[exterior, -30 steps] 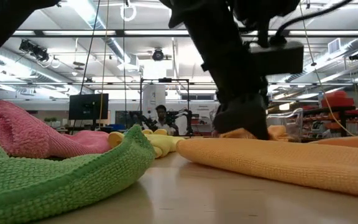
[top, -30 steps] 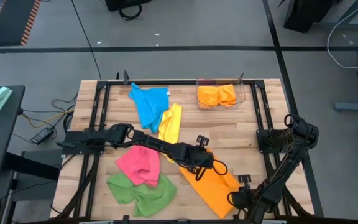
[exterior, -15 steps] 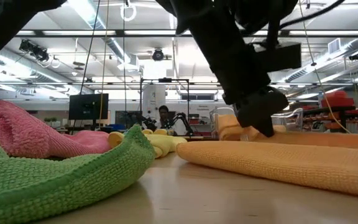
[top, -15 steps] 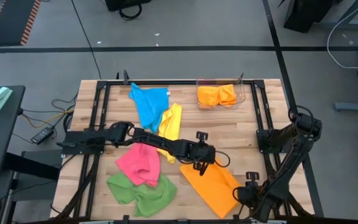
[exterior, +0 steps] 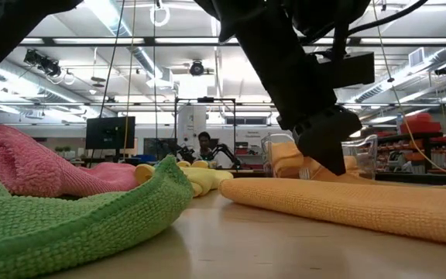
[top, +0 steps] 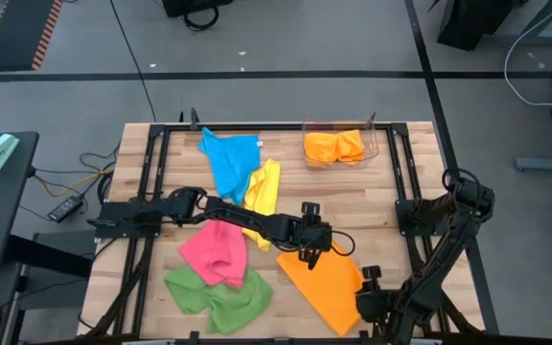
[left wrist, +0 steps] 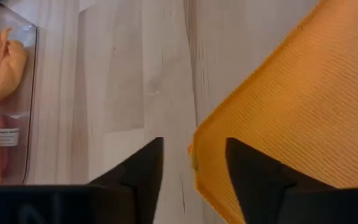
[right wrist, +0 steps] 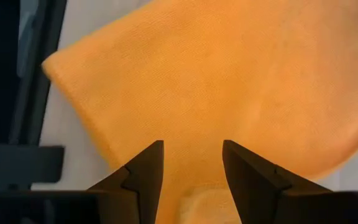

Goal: Fold microfiber towels
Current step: Fold the orange microfiber cloth

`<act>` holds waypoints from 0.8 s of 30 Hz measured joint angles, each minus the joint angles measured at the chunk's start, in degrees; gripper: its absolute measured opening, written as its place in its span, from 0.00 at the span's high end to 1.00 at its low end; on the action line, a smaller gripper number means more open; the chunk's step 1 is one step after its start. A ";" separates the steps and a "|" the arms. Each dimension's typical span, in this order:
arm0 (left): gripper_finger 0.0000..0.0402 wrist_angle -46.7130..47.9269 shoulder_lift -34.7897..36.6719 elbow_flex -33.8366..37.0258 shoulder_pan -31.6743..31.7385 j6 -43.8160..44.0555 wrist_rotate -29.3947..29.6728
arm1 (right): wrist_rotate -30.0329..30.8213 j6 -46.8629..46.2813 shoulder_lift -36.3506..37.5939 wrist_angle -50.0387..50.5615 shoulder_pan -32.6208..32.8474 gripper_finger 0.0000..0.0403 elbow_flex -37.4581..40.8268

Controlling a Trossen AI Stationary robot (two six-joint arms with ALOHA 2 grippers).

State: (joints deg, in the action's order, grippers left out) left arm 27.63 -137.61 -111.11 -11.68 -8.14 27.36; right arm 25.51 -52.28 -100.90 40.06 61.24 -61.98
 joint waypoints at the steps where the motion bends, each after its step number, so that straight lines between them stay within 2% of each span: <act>1: 0.51 0.03 0.14 0.00 -0.05 0.00 0.00 | 0.04 0.08 0.00 0.05 -0.14 0.57 0.00; 5: 0.46 0.10 0.91 0.00 -0.48 -0.02 0.00 | 0.09 -0.44 -0.02 -0.10 -0.10 0.57 1.53; 9: 0.47 1.05 1.29 -0.02 -1.49 -0.37 -0.01 | -0.89 -4.62 -0.02 0.35 -0.14 0.57 5.49; 15: 0.53 1.29 1.84 -0.02 -4.27 -1.93 -0.54 | -10.27 -14.48 -0.04 9.33 0.05 0.57 6.33; 24: 0.57 0.18 1.97 -0.02 -8.44 1.61 -11.44 | -17.78 -17.82 0.88 12.87 0.80 0.57 6.02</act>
State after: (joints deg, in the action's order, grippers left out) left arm 27.81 -135.63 -111.13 -20.12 -6.53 15.91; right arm 7.72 -70.10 -100.02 52.94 62.04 -55.96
